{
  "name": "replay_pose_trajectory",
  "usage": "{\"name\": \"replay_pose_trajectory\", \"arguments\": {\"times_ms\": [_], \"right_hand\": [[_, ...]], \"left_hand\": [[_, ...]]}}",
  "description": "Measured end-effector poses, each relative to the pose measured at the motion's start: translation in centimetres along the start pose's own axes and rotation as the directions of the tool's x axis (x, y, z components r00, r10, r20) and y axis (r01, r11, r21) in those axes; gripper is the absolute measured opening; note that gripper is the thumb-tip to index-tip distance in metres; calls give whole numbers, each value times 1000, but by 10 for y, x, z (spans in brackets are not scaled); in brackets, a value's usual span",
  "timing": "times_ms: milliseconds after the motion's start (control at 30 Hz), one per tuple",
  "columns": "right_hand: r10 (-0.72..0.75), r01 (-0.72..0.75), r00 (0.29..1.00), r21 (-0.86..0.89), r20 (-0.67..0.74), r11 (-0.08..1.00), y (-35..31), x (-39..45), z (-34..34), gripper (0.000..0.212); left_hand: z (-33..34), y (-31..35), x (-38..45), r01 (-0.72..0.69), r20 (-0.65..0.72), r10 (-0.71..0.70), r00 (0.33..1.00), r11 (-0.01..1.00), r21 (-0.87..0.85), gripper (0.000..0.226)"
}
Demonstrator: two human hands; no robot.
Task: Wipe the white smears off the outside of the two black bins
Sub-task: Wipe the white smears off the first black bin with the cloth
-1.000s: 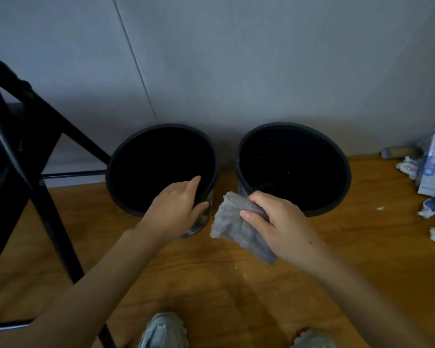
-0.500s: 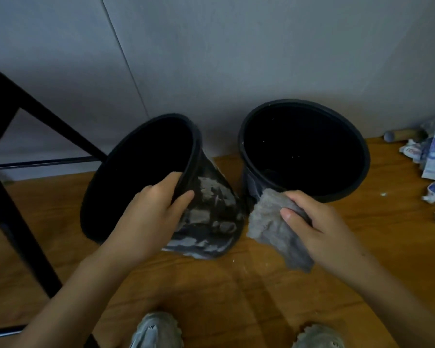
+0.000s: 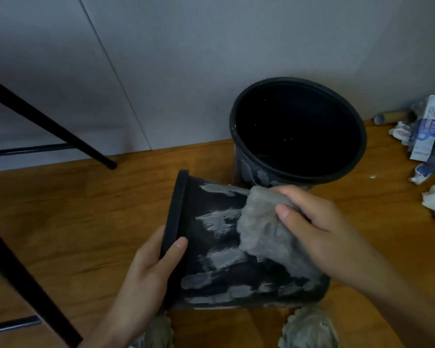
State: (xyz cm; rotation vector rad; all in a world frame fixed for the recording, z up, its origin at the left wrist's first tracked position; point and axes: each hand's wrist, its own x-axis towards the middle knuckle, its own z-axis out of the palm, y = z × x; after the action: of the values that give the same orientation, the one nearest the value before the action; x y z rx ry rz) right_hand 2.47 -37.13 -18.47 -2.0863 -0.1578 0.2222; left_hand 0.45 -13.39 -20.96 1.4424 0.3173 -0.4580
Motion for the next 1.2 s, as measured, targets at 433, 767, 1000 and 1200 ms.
{"name": "replay_pose_trajectory", "arguments": {"times_ms": [433,767,1000,1200], "right_hand": [[-298,190,952,-636,-66,748,22,18,75,29],[-482,251,869,-734,-116,631,39,15,87,14],[-299,166,945,-594,-131,787,27,-2,99,55],[-285,121,939,-596,-189,794,30,3,114,42]], "left_hand": [[-4,-13,5,171,-22,-172,985,985,-26,34],[-5,2,23,111,-129,-84,988,969,223,43],[5,-8,37,7,-220,47,974,971,239,23],[4,-8,42,-5,-234,64,970,970,245,25]]}}
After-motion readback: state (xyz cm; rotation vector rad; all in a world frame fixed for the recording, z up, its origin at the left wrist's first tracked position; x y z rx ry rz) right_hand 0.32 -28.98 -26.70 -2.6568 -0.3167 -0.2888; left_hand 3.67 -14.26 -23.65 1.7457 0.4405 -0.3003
